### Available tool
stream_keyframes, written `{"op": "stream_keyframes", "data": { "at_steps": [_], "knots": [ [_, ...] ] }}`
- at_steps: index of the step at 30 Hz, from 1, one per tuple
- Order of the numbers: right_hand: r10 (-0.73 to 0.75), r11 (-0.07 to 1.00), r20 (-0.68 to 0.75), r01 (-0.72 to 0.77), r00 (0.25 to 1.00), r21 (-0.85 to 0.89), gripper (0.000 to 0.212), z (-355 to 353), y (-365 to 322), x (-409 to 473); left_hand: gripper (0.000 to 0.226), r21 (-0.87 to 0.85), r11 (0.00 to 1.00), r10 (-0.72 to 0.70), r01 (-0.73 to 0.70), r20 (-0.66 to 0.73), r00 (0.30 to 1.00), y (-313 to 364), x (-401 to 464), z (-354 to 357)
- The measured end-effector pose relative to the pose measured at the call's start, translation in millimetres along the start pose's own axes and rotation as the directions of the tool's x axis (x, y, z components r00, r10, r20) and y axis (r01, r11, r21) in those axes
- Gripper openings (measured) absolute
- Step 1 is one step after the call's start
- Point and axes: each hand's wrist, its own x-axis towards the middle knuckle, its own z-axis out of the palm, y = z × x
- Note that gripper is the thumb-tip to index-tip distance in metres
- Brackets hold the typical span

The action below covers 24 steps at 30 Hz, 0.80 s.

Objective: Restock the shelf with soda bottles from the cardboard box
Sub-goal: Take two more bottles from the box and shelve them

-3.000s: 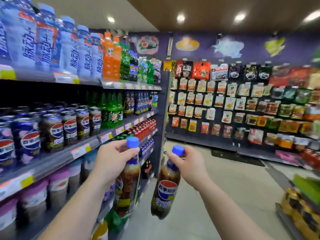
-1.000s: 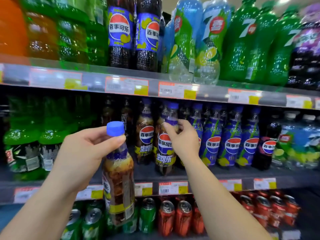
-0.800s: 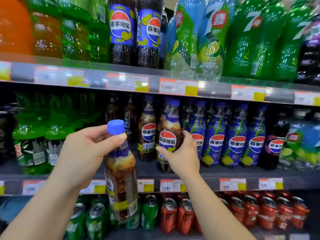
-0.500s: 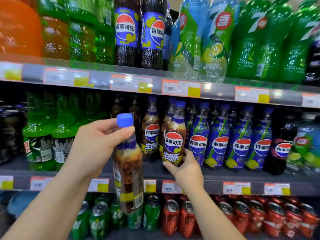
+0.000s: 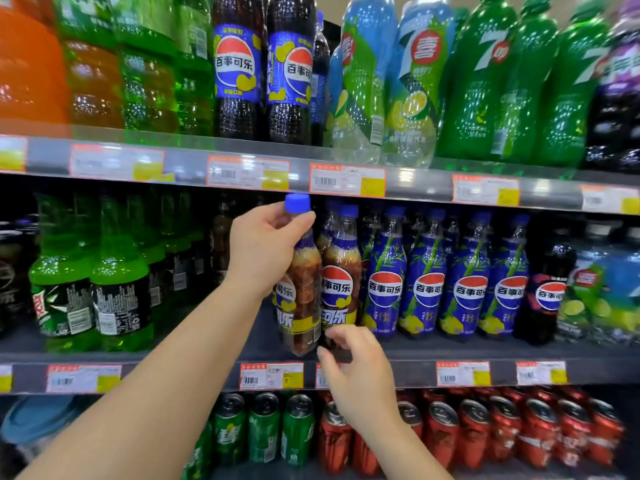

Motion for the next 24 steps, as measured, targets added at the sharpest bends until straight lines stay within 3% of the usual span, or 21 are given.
{"op": "stream_keyframes", "data": {
  "at_steps": [5,9,13,18,21,24],
  "knots": [
    [-0.074,0.983,0.314,0.121,0.946,-0.135,0.051,7.1,-6.9,-1.4,0.015,0.003,1.000,0.005,-0.005,-0.057,0.998,-4.2,3.5,2.5],
    [-0.041,0.974,0.379,0.122,0.925,-0.192,0.056,16.8,-7.6,3.2,0.011,0.102,0.995,0.006,0.000,-0.054,0.999,-13.2,5.0,5.7],
    [-0.025,0.958,0.379,0.130,0.925,-0.254,0.060,23.4,-9.6,5.8,0.023,0.131,0.990,-0.051,0.057,-0.043,0.998,-20.4,6.8,5.5],
    [-0.020,0.959,0.343,0.115,0.939,-0.260,0.077,29.1,-8.2,8.4,0.023,0.143,0.985,-0.107,0.095,0.077,0.991,-32.0,-4.7,-3.7],
    [-0.026,0.957,0.338,0.121,0.941,-0.263,0.076,29.7,-7.6,8.7,0.031,0.126,0.980,-0.160,0.153,0.047,0.986,-49.5,-21.1,-9.0],
    [-0.036,0.960,0.328,0.123,0.944,-0.250,0.071,29.7,-6.1,7.5,0.049,0.214,0.948,-0.242,0.234,0.013,0.970,-71.8,-35.6,-17.4]
  ]
}}
